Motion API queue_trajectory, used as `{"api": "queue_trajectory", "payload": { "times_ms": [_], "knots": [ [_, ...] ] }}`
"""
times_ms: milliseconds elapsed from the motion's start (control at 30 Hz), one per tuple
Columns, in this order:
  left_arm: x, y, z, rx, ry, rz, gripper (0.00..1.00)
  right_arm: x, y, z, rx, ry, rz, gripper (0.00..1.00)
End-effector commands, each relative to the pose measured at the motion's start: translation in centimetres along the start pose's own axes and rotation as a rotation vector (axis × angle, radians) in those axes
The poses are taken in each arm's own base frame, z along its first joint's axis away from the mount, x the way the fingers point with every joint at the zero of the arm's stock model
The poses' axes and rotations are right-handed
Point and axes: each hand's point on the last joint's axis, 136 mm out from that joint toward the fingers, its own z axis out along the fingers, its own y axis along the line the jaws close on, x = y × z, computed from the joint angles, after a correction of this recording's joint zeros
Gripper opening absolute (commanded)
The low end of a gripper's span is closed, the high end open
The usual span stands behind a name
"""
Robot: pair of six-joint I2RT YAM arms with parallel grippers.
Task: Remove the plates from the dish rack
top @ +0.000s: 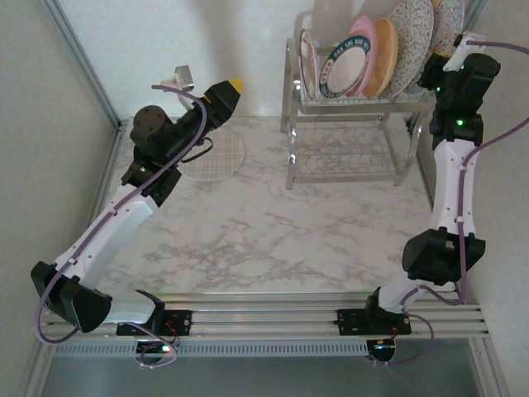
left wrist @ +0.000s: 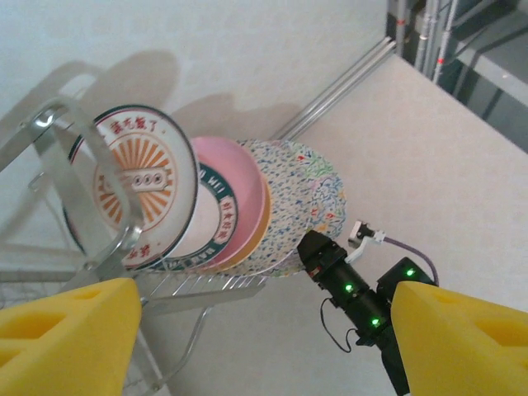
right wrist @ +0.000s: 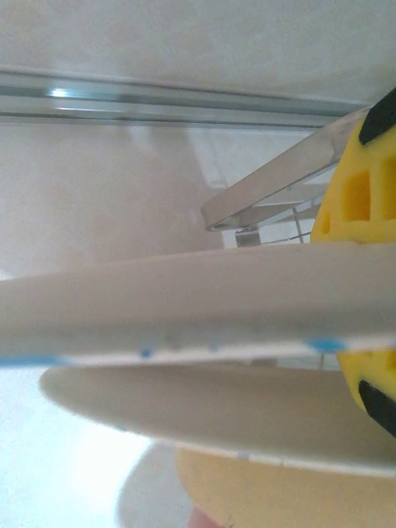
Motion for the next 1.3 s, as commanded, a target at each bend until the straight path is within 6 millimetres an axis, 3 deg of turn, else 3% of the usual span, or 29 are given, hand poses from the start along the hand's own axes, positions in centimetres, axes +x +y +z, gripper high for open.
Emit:
{"api": "queue_trajectory", "payload": {
  "times_ms": [0,467,867,1267],
  "knots": [
    [-1.3,-3.5,-1.1,0.128,-0.055,0.012,0.8,-7.2,1.1,-3.4,0.005,-0.195,-0.046,0.0],
    [-1.3,-4.9,-1.8,0.196,-0.064,0.013,0.8,-9.9,1.0,-6.0,0.049,-0.255,-0.062,0.0],
    [-1.0,-4.9,-2.0,0.198,-0.055,0.002,0.81,-12.1,1.0,-9.0,0.085,-0.3,-0.076,0.0],
    [0.0,-5.3,-1.9,0.201,-0.032,-0.021,0.81,-15.4,1.8,-14.4,0.1,-0.389,-0.085,0.0]
  ]
}}
